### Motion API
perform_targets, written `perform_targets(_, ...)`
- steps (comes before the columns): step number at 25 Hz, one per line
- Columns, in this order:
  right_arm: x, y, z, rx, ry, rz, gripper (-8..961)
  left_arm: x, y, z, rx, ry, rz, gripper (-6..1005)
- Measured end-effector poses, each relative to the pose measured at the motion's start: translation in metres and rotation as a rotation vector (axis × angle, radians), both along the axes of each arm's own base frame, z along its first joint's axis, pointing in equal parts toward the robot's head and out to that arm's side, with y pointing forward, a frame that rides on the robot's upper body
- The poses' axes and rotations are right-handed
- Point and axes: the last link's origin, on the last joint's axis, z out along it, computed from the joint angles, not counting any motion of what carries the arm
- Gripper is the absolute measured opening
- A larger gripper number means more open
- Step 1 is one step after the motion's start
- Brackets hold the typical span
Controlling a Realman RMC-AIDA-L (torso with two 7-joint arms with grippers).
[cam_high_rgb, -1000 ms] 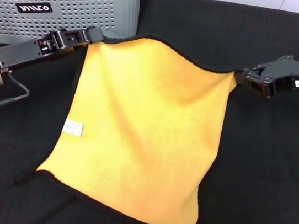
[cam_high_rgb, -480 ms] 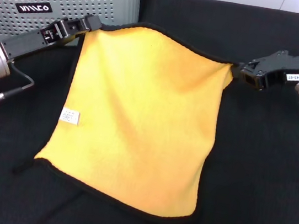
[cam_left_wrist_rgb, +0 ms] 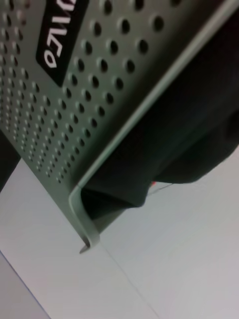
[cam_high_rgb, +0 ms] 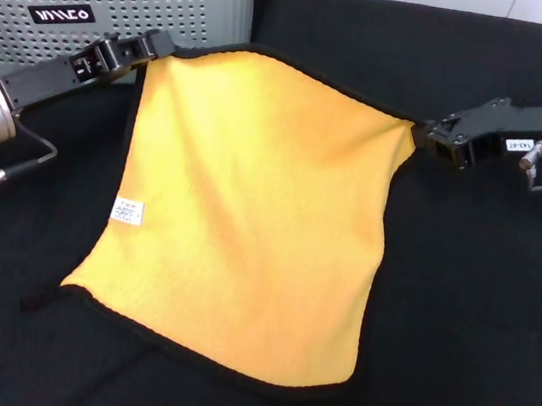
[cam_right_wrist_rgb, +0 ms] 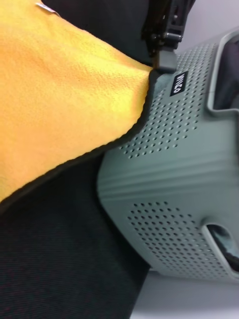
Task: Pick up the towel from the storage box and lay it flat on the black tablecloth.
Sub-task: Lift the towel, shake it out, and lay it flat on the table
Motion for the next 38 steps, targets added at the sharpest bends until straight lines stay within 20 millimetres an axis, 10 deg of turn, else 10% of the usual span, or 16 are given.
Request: perform_targets(38,0.017,0.022,-0.021,0.133,-0.134,-0.027,44,0.008,0.028,-0.042,0.029,0.185,0.039,38)
